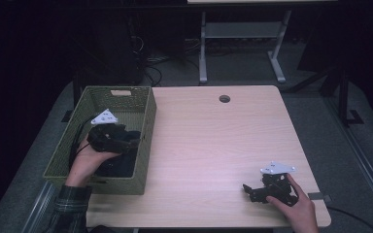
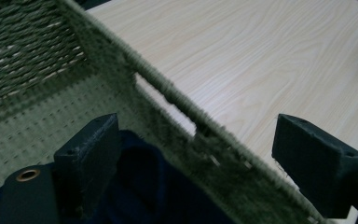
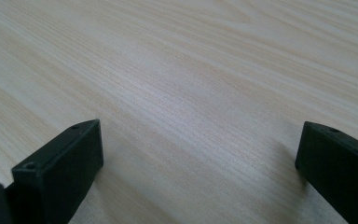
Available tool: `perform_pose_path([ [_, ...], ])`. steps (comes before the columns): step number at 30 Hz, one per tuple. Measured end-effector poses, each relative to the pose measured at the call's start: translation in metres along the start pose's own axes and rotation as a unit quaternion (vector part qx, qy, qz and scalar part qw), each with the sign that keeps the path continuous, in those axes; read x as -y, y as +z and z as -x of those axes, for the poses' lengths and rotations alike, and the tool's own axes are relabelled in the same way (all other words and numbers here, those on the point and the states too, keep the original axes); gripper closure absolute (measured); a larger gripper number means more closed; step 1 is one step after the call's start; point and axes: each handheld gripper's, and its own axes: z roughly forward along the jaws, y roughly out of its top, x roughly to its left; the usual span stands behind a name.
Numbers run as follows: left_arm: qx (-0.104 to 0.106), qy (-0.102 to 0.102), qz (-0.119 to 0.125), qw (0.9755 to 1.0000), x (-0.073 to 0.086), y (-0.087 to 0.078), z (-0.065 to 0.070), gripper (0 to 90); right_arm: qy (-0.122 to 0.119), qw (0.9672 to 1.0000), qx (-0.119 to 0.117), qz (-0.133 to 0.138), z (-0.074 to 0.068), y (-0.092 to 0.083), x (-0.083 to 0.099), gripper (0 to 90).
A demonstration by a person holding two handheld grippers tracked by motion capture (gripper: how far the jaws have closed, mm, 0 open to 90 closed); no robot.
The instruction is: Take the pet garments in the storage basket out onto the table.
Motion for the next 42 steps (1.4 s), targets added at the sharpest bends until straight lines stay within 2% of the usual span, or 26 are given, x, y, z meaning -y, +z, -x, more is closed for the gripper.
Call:
perform_pose_path([
  [3,-0.003,0.001,-0.005,1.0000,0.004,-0.001,-0.004,17.2,0.000,1.0000,0.000,0.000,0.000,0.000,0.000,0.5],
  [8,-0.016,-0.001,-0.026,0.9995,0.012,-0.002,-0.011,17.2,0.000,1.0000,0.000,0.000,0.000,0.000,0.000,0.5],
  [11,-0.016,-0.003,-0.039,0.9991,0.017,-0.004,-0.015,17.2,0.000,1.0000,0.000,0.000,0.000,0.000,0.000,0.5],
  [12,-0.017,-0.009,-0.042,0.9989,0.019,-0.005,-0.016,17.2,0.000,1.0000,0.000,0.000,0.000,0.000,0.000,0.5],
  [14,-0.021,-0.010,-0.050,0.9985,0.022,-0.006,-0.018,17.2,0.000,1.0000,0.000,0.000,0.000,0.000,0.000,0.5],
  [26,-0.014,-0.003,-0.102,0.9947,0.030,0.004,-0.019,17.2,0.000,1.0000,0.000,0.000,0.000,0.000,0.000,0.5],
  [28,-0.011,-0.002,-0.111,0.9937,0.032,0.008,-0.020,17.2,0.000,1.0000,0.000,0.000,0.000,0.000,0.000,0.5],
  [34,-0.002,0.008,-0.154,0.9880,0.039,0.021,-0.020,17.2,0.000,1.0000,0.000,0.000,0.000,0.000,0.000,0.5],
  [40,-0.003,0.008,-0.174,0.9846,0.043,0.027,-0.020,16.4,0.000,1.0000,0.000,0.000,0.000,0.000,0.000,0.5],
  [41,-0.004,0.007,-0.179,0.9838,0.044,0.029,-0.020,16.2,0.000,1.0000,0.000,0.000,0.000,0.000,0.000,0.5],
  [42,-0.009,0.008,-0.190,0.9817,0.045,0.030,-0.020,15.7,0.000,1.0000,0.000,0.000,0.000,0.000,0.000,0.5],
])
